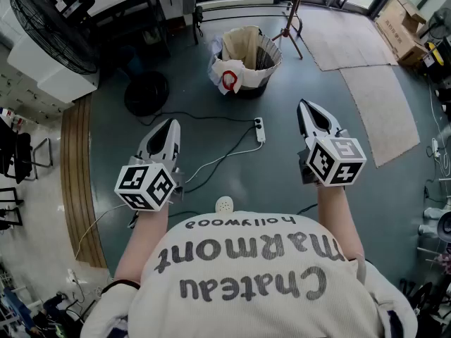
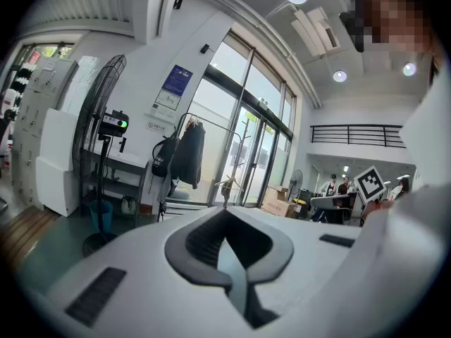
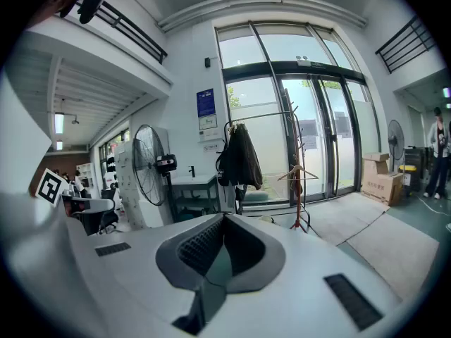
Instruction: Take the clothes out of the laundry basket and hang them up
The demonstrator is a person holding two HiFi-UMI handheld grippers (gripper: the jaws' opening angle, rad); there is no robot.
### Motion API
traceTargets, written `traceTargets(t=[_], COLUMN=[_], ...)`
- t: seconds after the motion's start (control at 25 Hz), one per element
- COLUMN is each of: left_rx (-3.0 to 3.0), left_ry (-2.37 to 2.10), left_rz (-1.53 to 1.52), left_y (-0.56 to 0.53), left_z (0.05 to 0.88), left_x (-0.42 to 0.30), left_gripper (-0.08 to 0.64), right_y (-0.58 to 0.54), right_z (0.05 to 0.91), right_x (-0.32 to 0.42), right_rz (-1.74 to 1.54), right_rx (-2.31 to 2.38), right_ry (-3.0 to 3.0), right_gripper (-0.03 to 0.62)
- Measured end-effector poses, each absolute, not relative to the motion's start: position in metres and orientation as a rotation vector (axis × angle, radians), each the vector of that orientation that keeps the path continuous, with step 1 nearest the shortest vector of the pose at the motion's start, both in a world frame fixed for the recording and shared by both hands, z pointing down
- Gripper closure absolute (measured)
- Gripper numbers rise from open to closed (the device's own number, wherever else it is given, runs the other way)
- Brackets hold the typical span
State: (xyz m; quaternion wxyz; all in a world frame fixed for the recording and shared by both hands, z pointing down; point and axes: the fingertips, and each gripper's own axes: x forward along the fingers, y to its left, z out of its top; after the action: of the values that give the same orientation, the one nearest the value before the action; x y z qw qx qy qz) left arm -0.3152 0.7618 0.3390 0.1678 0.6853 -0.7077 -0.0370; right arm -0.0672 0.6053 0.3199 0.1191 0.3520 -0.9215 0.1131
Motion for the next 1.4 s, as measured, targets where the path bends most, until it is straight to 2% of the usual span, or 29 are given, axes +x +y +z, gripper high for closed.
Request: traceTargets(t=[0.72, 0.88, 1.4], left_rx=[1.946, 1.939, 1.827], left_ry=[-1.949, -1.945, -2.035], left_rz=[-0.181, -0.21, -0.156], left_y=[0.725, 0.705, 0.585], left_z=[0.357, 0.359, 0.362], left_x=[-0.37, -0.375, -0.404], left_gripper=[0.552, 0.552, 0.552], right_y=[0.584, 0.559, 0.416], right_z=[0.343, 0.349, 0.361], right_x=[-0.131, -0.137, -0.175], right_rz=[0.409, 0.544, 0.497], right_rx=[0.997, 0.993, 0.865], right_ry=[-2.652, -2.679, -2.677], right_gripper=[0.565, 0.565, 0.565])
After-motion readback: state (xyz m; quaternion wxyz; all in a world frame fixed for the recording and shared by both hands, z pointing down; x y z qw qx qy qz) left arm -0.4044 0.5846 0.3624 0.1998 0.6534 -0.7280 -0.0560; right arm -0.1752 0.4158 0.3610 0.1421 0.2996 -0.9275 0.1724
